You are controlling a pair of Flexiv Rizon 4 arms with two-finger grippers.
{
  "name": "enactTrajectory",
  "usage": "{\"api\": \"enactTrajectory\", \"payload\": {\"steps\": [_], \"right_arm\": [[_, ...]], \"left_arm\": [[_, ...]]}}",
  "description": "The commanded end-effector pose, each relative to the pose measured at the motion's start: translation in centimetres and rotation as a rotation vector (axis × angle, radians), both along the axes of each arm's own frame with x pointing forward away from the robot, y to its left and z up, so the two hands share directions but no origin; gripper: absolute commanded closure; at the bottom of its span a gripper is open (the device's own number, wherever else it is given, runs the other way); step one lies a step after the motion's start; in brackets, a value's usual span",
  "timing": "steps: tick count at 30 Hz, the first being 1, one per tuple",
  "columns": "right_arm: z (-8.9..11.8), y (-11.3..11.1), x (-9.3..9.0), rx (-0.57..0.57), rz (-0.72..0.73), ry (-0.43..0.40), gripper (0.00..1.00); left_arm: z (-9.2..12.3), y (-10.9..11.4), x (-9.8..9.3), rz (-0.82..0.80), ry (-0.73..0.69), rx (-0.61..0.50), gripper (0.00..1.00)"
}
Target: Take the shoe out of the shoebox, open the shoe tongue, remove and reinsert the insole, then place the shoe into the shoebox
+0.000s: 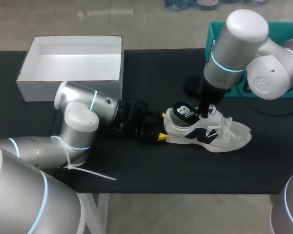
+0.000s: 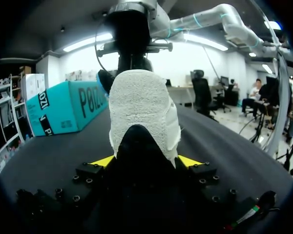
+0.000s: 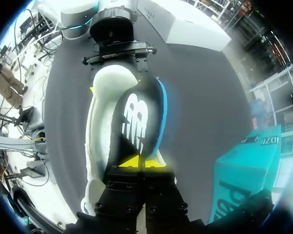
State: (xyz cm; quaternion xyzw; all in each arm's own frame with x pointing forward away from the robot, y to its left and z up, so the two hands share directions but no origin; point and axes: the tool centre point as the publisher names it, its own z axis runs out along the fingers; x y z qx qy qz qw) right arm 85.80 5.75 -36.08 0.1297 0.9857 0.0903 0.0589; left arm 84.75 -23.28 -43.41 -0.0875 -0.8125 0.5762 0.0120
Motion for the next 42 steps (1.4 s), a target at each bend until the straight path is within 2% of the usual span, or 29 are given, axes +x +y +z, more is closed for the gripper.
{"api": "enactTrajectory", "payload": {"steps": [1,7,13,19,27,42], "right_arm": [[-1.0,2.2,1.3,-0.006,0.016,0.010,1.00],[-1.2,3.5,2.3,0.018,0.038,0.008,1.00],[0.0,4.2,3.0,0.059,0.031,-0.021,1.00],[3.3,3.7,3.6,0.129,0.004,-0.096,1.00],[8.3,4.9,3.8,0.203,0.017,-0.190,1.00],[8.3,4.9,3.8,0.203,0.017,-0.190,1.00]], "left_arm": [[-0.2,-0.2,-0.1,-0.002,-0.001,0.002,1.00],[-0.2,-0.2,-0.1,-0.002,-0.001,0.002,1.00],[-0.2,-0.2,-0.1,-0.002,-0.001,0.002,1.00],[-0.2,-0.2,-0.1,-0.002,-0.001,0.002,1.00],[-0.2,-0.2,-0.1,-0.002,-0.001,0.002,1.00],[-0.2,-0.2,-0.1,-0.002,-0.001,0.002,1.00]]}}
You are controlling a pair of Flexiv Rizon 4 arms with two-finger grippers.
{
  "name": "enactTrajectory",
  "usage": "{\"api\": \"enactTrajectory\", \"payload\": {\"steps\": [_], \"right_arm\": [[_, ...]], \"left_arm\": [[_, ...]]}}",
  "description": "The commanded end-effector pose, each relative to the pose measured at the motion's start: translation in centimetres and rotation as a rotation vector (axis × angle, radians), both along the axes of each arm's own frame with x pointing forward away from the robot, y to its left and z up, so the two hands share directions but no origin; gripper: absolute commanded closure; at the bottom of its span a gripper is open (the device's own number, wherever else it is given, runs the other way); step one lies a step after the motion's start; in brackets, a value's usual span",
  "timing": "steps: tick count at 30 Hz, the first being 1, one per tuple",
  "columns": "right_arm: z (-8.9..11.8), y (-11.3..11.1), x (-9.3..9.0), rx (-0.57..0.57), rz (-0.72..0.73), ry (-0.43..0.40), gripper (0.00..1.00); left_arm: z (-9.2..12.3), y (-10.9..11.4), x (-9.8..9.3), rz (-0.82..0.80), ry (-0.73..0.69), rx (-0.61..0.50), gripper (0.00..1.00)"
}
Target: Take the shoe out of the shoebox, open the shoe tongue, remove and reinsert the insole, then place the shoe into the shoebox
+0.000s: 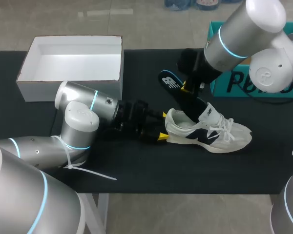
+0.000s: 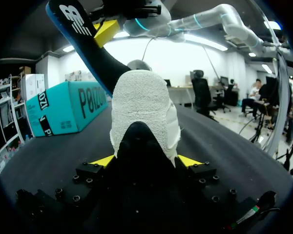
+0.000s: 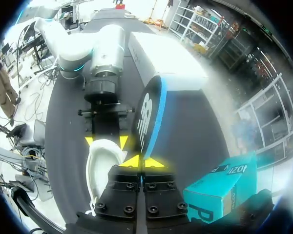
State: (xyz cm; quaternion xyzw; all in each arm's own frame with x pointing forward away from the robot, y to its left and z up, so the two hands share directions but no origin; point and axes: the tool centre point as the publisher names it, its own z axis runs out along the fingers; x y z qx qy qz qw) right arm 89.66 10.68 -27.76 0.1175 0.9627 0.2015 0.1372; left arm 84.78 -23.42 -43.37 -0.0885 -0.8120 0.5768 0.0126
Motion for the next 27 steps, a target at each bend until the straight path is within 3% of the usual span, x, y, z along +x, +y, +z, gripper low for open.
{"api": "enactTrajectory", "payload": {"steps": [1,6,10,12,13,14,19,24,27], "right_arm": [[-0.1,0.0,0.0,0.001,0.000,-0.001,1.00],[-0.1,0.0,0.0,0.001,0.000,-0.001,1.00],[2.4,-1.7,-2.1,0.201,-0.068,-0.009,1.00],[4.0,-1.8,-3.2,0.425,-0.025,0.007,1.00],[5.0,-2.0,-3.7,0.477,-0.073,0.000,1.00],[5.9,-1.7,-4.3,0.525,-0.019,-0.003,1.00],[9.7,-1.5,-5.3,0.601,-0.004,-0.043,1.00],[12.7,-2.0,-5.2,0.693,0.044,-0.002,1.00],[15.6,-1.5,-5.4,0.727,0.093,-0.002,1.00]], "left_arm": [[-0.3,-0.1,-0.1,0.001,-0.001,0.003,1.00],[-0.3,-0.1,-0.1,0.001,-0.001,0.003,1.00],[-0.3,-0.1,-0.1,0.001,-0.001,0.003,1.00],[-0.3,-0.1,-0.1,0.001,-0.001,0.003,1.00],[-0.3,-0.1,-0.1,0.001,-0.001,0.003,1.00],[-0.3,-0.1,-0.1,0.001,-0.001,0.003,1.00],[-0.3,-0.1,-0.1,0.001,-0.001,0.003,1.00],[-0.3,-0.1,-0.1,0.001,-0.001,0.003,1.00],[-0.3,-0.1,-0.1,0.001,-0.001,0.003,1.00]]}}
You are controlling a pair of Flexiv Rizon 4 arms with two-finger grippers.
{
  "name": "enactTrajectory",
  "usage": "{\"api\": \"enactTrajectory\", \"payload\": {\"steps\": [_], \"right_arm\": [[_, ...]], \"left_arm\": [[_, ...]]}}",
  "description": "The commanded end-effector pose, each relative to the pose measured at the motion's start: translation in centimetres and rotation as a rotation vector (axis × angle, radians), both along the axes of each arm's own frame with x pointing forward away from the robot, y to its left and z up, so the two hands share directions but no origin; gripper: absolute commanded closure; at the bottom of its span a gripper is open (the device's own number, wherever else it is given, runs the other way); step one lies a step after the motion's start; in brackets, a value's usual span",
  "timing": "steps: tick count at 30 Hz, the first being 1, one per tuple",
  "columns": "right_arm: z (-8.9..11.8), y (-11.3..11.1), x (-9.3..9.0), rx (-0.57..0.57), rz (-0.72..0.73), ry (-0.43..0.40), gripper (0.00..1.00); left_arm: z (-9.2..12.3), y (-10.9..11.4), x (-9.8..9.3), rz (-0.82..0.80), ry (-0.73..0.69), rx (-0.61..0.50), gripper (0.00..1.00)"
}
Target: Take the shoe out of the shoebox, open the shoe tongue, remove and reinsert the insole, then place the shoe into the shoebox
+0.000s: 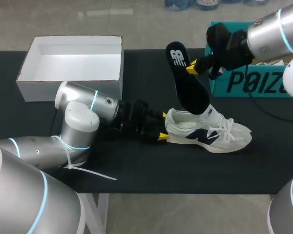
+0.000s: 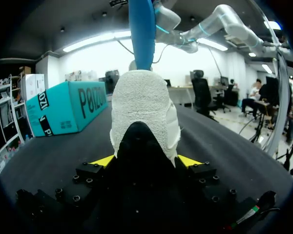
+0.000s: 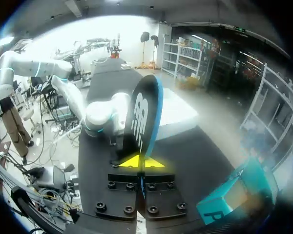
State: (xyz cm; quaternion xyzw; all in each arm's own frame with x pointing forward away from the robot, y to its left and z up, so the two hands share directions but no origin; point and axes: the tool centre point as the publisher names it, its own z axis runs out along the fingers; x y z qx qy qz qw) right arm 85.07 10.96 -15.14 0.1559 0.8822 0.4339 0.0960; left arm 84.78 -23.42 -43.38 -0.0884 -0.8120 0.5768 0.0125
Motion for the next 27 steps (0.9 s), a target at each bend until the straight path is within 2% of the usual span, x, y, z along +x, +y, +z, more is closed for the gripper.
{"api": "enactTrajectory", "payload": {"steps": [1,3,17,19,22,27], "right_arm": [[3.9,-1.4,-0.9,0.230,0.114,-0.045,1.00],[5.4,-0.7,-1.5,0.249,0.149,-0.058,1.00],[5.4,-0.7,-1.5,0.249,0.149,-0.058,1.00],[5.7,-1.6,-1.9,0.328,0.145,-0.026,1.00],[7.2,-2.4,-3.4,0.505,0.204,0.001,1.00],[9.1,-3.5,-5.5,0.575,0.203,0.077,1.00]], "left_arm": [[-0.3,-0.1,-0.1,0.000,-0.001,0.003,1.00],[-0.3,-0.1,-0.1,0.000,-0.001,0.003,1.00],[-0.3,-0.1,-0.1,0.000,-0.001,0.003,1.00],[-0.3,-0.1,-0.1,0.000,-0.001,0.003,1.00],[-0.3,-0.1,-0.1,0.000,-0.001,0.003,1.00],[-0.3,-0.1,-0.1,0.000,-0.001,0.003,1.00]]}}
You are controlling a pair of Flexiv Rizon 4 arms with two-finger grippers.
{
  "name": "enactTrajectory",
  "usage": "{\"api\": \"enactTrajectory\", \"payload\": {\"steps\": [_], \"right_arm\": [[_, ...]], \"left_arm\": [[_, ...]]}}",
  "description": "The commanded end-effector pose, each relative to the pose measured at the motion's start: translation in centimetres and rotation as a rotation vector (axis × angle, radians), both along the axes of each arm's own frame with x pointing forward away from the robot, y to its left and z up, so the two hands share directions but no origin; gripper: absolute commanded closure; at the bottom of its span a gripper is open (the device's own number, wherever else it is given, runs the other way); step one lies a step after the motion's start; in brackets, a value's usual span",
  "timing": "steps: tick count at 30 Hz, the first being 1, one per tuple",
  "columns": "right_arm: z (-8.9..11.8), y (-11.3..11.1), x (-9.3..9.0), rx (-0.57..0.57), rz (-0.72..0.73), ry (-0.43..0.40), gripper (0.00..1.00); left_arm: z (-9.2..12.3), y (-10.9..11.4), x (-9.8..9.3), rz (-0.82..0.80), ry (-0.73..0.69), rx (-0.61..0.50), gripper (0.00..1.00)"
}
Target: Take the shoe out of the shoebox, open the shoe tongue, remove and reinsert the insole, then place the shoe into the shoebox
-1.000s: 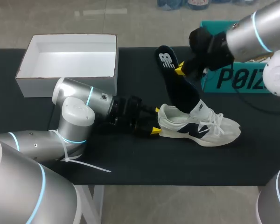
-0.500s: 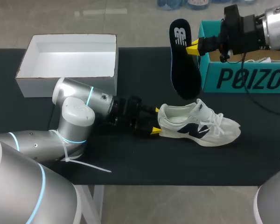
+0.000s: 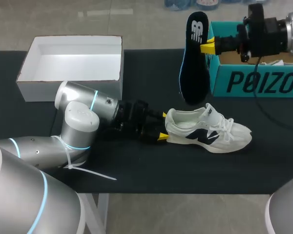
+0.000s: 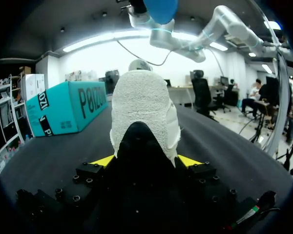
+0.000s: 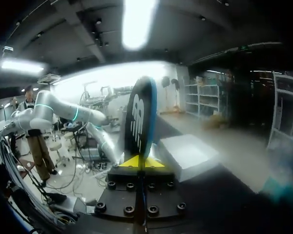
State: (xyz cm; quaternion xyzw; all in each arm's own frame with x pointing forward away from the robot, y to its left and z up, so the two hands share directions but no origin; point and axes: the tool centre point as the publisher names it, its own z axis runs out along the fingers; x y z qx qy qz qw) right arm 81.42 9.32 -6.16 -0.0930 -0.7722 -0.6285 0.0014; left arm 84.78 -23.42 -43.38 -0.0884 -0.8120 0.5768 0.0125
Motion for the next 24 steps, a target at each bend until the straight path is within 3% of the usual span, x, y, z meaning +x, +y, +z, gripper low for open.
{"api": "enactTrajectory", "payload": {"steps": [1,10,15,24], "right_arm": [[0.4,-2.0,-2.2,0.110,0.014,0.062,1.00],[1.9,-1.3,-5.5,0.063,-0.013,0.141,1.00],[3.3,-1.0,-6.5,-0.003,-0.070,0.164,1.00],[4.4,0.4,-7.5,-0.018,-0.038,0.160,1.00]], "left_arm": [[-0.3,-0.1,-0.1,0.000,-0.001,0.003,1.00],[-0.3,-0.1,-0.1,0.000,-0.001,0.003,1.00],[-0.3,-0.1,-0.1,0.000,-0.001,0.003,1.00],[-0.3,-0.1,-0.1,0.000,-0.001,0.003,1.00]]}}
